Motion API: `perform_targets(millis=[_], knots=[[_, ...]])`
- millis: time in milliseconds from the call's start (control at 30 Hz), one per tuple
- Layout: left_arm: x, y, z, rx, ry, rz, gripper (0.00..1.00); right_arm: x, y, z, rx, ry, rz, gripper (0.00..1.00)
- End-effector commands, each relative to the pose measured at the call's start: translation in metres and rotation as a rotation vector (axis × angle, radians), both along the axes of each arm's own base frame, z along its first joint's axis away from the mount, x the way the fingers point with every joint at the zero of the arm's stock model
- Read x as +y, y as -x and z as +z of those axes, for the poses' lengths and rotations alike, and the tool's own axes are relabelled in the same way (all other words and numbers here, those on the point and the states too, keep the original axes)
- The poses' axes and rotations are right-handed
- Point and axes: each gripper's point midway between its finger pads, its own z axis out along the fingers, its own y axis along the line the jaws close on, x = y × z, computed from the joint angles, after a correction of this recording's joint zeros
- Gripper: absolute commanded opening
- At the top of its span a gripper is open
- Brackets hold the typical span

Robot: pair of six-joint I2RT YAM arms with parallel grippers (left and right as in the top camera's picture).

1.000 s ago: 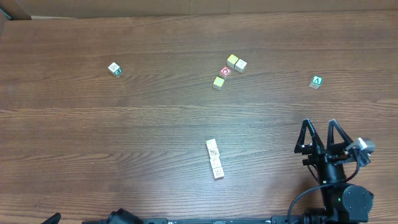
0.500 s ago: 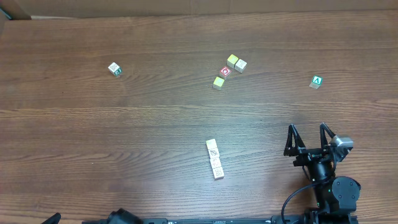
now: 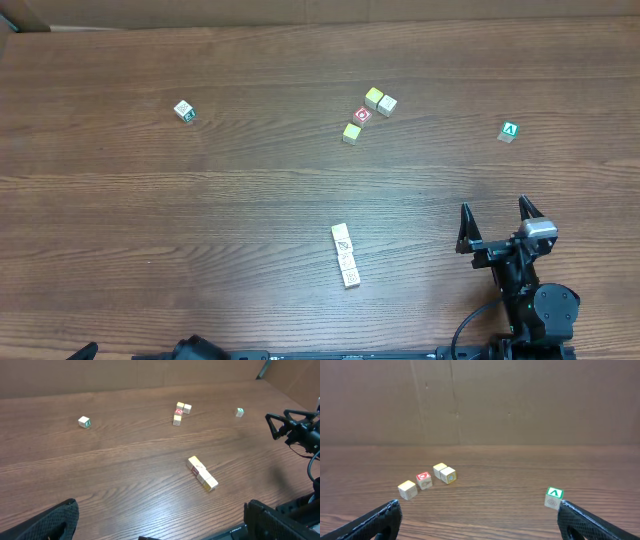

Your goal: Flip 4 blocks

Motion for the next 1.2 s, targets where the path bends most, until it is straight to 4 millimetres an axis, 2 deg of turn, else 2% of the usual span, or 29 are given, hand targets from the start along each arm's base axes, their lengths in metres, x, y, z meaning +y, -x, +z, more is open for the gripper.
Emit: perform_targets(millis=[0,1000,1167], knots=[[-0.0010,0.0001,0.0003,0.002,0.007,-0.006,1.00,-0.0020,-0.0001,-0.0016,-0.010,0.040,-0.010,1.00],[-0.0010,0.0001,0.0004,0.002,0.007,-0.006,1.00,-0.0020,-0.0001,-0.0016,-0.010,0.039,-0.010,1.00],[0.0050,-0.0025,0.0006,-0.016,-0.032,0.016,1.00,-0.0020,-0.0001,-0.0016,-0.010,0.040,-0.010,1.00]])
